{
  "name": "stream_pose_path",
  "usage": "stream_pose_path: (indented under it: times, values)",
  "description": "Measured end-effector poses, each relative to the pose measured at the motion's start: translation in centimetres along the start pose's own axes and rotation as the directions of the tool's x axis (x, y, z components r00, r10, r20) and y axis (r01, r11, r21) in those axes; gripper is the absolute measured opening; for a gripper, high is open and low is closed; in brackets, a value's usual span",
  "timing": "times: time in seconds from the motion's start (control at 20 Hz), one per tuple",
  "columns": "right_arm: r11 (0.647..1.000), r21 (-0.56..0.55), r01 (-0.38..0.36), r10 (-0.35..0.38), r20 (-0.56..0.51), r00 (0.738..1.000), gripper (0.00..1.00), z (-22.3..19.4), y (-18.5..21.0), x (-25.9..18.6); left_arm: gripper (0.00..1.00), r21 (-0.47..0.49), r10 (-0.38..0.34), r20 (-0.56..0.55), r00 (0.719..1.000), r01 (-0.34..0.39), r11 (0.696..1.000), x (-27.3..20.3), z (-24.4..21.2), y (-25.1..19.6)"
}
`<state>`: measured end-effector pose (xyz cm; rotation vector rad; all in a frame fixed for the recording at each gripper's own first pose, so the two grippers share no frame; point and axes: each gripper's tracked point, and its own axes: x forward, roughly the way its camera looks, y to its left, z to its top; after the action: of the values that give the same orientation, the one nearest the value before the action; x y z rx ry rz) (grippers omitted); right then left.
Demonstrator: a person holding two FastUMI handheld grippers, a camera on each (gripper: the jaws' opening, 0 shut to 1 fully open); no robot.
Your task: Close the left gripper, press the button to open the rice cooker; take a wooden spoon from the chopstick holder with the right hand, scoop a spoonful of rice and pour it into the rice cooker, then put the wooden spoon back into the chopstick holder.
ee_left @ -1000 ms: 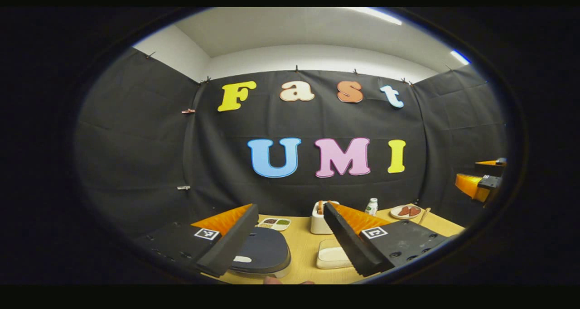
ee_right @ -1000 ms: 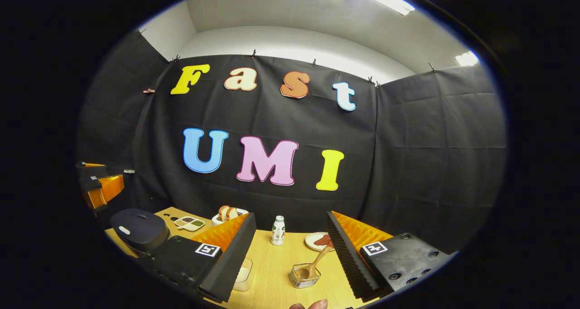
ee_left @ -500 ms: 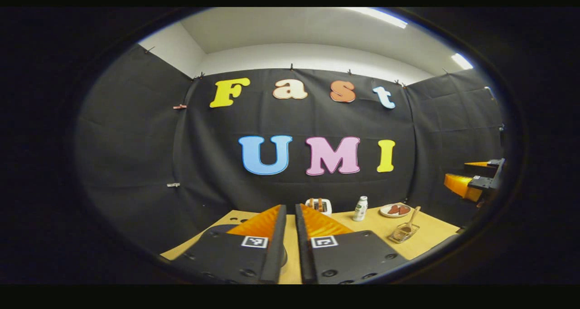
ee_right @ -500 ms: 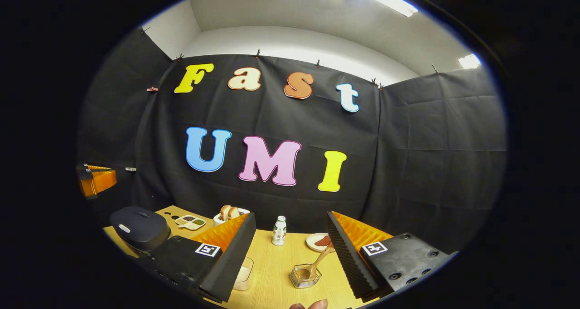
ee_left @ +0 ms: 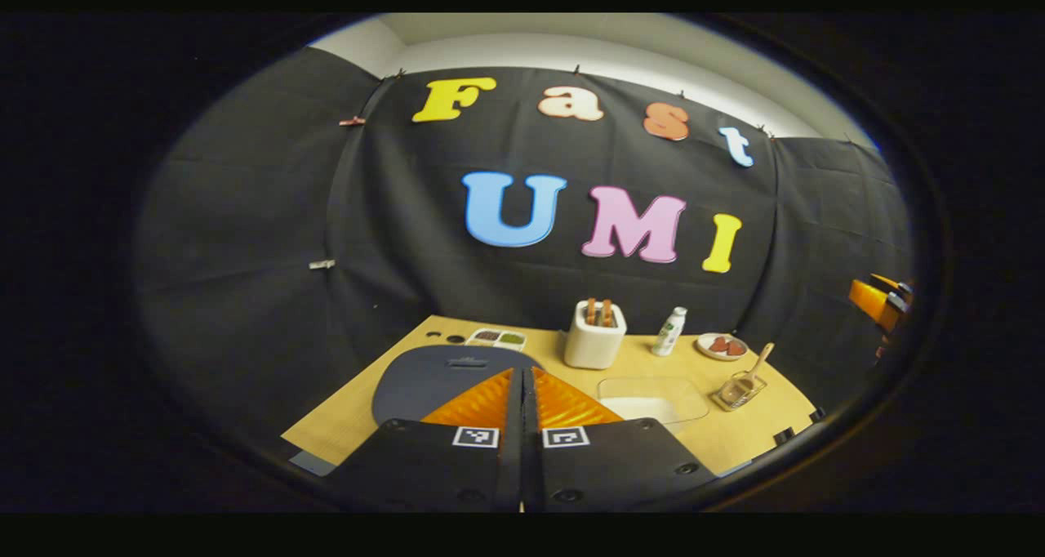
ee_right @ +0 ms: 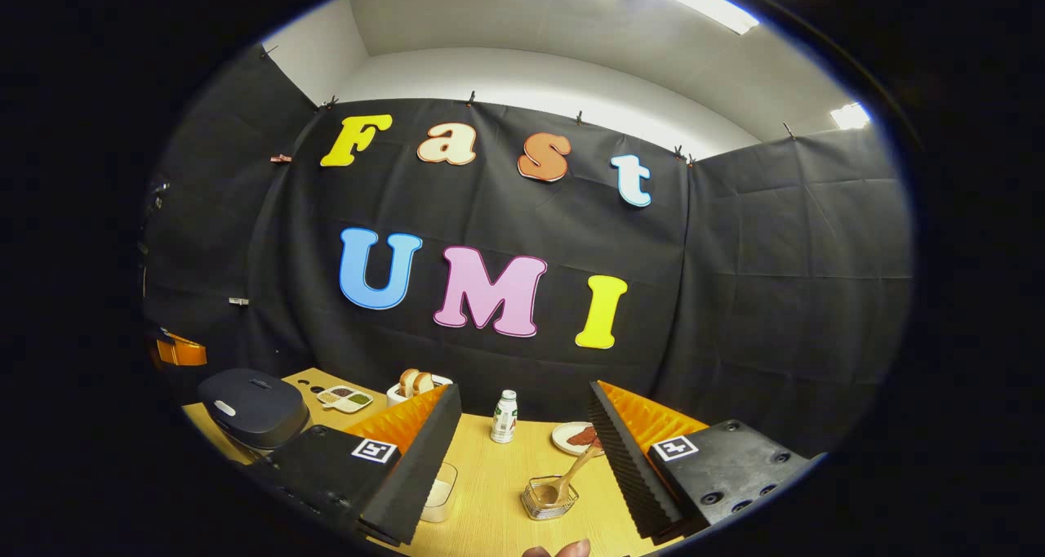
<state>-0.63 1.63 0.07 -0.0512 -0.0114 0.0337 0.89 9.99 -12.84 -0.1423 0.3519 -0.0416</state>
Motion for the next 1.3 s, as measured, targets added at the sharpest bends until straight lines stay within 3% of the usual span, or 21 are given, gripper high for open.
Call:
stream_pose_path:
  times: [0.1, 0.2, 0.25, 0.5, 1.05, 1.3]
  values:
    - [1.0, 0.001, 0.007, -0.007, -0.007, 1.0, 0.97, -0.1, -0.2, 0.0, 0.07, -0.026, -0.001, -0.067, 0.998, -0.001, 1.0, 0.7, -2.1, 1.5]
    - [1.0, 0.003, 0.014, -0.014, -0.015, 1.0, 0.97, -0.3, -0.5, 0.0, 0.03, -0.071, -0.015, -0.127, 0.992, 0.007, 0.997, 1.4, -3.8, 2.1]
    - [1.0, 0.007, 0.016, -0.016, -0.017, 1.0, 0.97, -0.3, -0.5, 0.0, 0.07, -0.089, -0.019, -0.155, 0.988, 0.006, 0.996, 1.8, -4.6, 2.4]
    - [1.0, -0.001, 0.023, -0.023, -0.013, 1.0, 0.97, -0.3, -0.6, -0.1, 0.07, -0.107, -0.043, -0.275, 0.96, 0.014, 0.994, 3.1, -7.7, 2.4]
    - [0.999, -0.012, 0.037, -0.038, -0.033, 0.999, 0.97, -1.1, -1.1, -0.2, 0.06, -0.099, -0.055, -0.342, 0.938, 0.022, 0.995, 5.0, -9.7, 2.2]
    - [0.999, -0.007, 0.032, -0.032, -0.032, 0.999, 0.97, -1.0, -0.7, 0.1, 0.04, -0.138, -0.077, -0.348, 0.935, 0.03, 0.99, 5.0, -10.3, 2.4]
